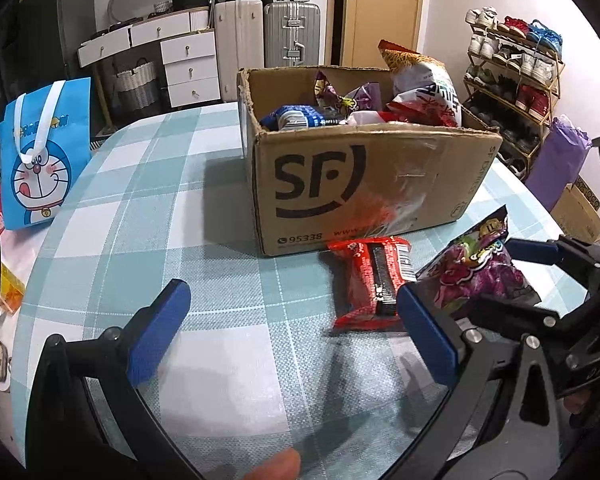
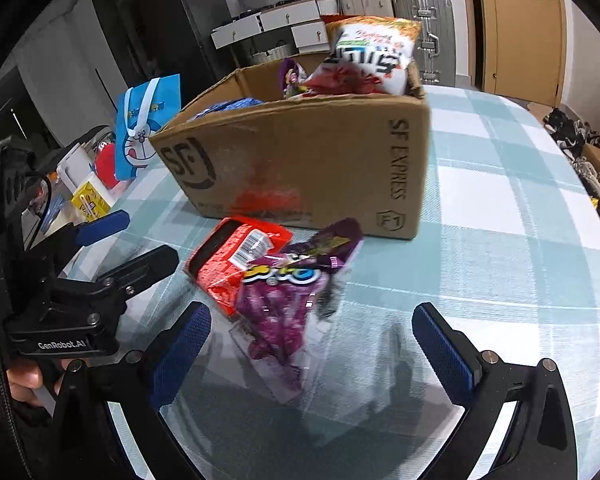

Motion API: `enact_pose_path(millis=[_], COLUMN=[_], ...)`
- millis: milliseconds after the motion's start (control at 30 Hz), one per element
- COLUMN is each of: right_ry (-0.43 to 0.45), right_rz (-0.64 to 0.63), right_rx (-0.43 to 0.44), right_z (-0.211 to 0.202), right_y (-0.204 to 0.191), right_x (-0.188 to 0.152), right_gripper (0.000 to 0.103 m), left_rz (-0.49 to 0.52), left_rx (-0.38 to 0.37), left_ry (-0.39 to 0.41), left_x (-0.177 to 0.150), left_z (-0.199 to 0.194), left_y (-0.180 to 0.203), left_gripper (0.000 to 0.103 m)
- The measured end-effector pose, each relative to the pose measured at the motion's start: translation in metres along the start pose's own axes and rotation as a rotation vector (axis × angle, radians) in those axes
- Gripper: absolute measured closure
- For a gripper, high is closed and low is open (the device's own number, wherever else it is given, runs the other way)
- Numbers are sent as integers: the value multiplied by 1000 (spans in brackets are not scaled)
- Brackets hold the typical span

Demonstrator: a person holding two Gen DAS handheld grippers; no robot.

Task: Organize snacks
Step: 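Withdraw both grippers from the box toward the last two snacks, then grasp the red chocolate bar pack with the left gripper while the right gripper grasps the purple candy bag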

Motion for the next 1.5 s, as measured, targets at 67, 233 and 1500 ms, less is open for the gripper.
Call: enact_pose_path(millis=[67, 233, 1500], right_ry=[13, 15, 110], right_rz=[1, -37, -19], right_rx=[-14, -25, 54], right_z=[0, 6, -29], right_y=[-3, -13, 3], right_x=[3, 1, 18], right_gripper=[1, 1, 50], left_rz=[3, -18, -13], left_rx=[-2, -14, -88], left_ry=[-5, -26, -69], left_x=[-2, -7, -8], left_z=[2, 10, 30], left_y=[-1, -6, 28], left_gripper=[0, 0, 0])
Point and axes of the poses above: each gripper's, at about its wrist camera, not at the fingertips, and z roughly the way its jaws point, y to its right, x to its top, the point moved 10 cm from there along z, roughly the way its jaws point, and after that the axes turned 1 degree about -x, right-handed, at the moved point
